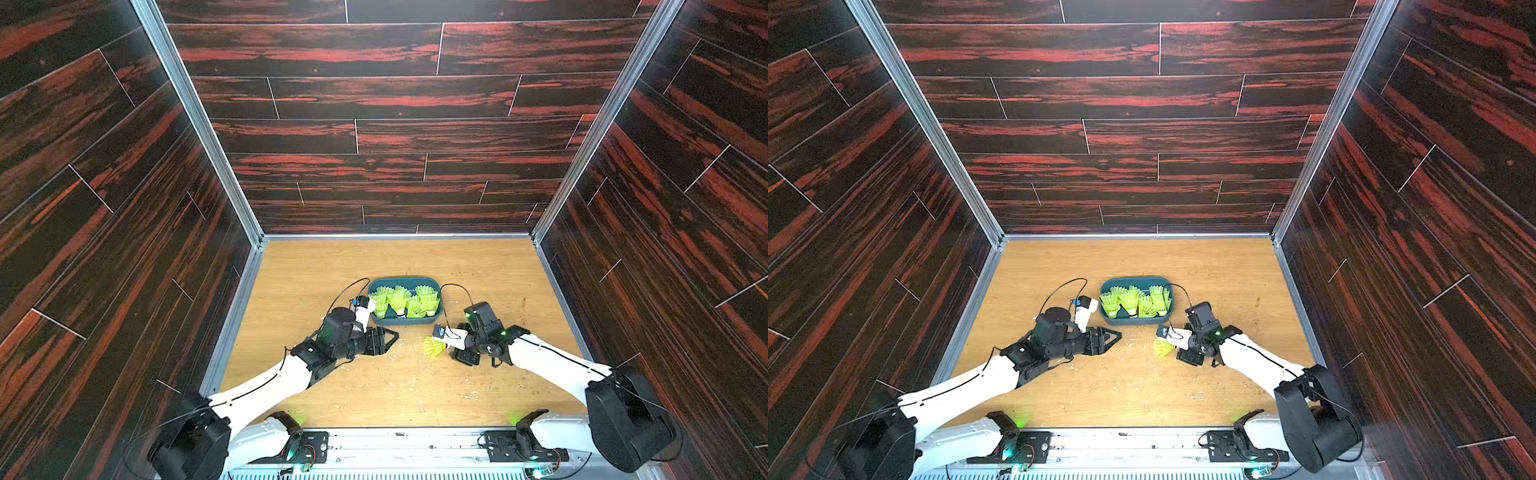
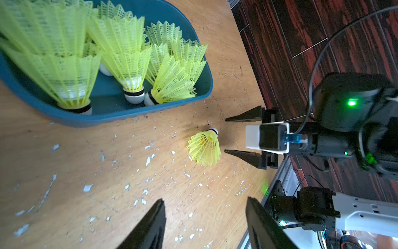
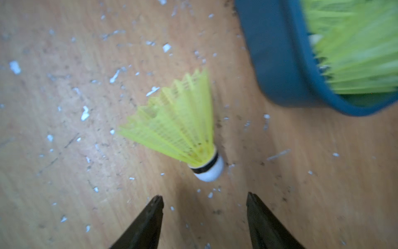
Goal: Put the shuttlecocks into the storage box
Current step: Pick up the shuttlecock at the center of the board.
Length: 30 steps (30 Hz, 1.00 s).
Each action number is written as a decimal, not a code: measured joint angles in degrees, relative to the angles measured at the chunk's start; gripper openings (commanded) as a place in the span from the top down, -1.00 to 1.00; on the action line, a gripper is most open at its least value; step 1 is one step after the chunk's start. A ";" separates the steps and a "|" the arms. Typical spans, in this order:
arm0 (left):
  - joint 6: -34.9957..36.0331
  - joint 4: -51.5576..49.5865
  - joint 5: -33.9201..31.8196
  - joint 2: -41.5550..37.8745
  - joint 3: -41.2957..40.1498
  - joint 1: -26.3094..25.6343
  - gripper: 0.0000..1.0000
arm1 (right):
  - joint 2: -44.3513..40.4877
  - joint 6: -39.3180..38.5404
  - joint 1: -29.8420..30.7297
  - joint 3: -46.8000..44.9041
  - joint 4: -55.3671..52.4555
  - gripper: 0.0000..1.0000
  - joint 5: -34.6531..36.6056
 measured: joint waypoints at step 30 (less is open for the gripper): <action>-2.49 0.48 -1.86 -2.19 -1.51 0.00 -0.27 | 8.68 -3.69 1.86 2.21 6.43 -0.03 1.42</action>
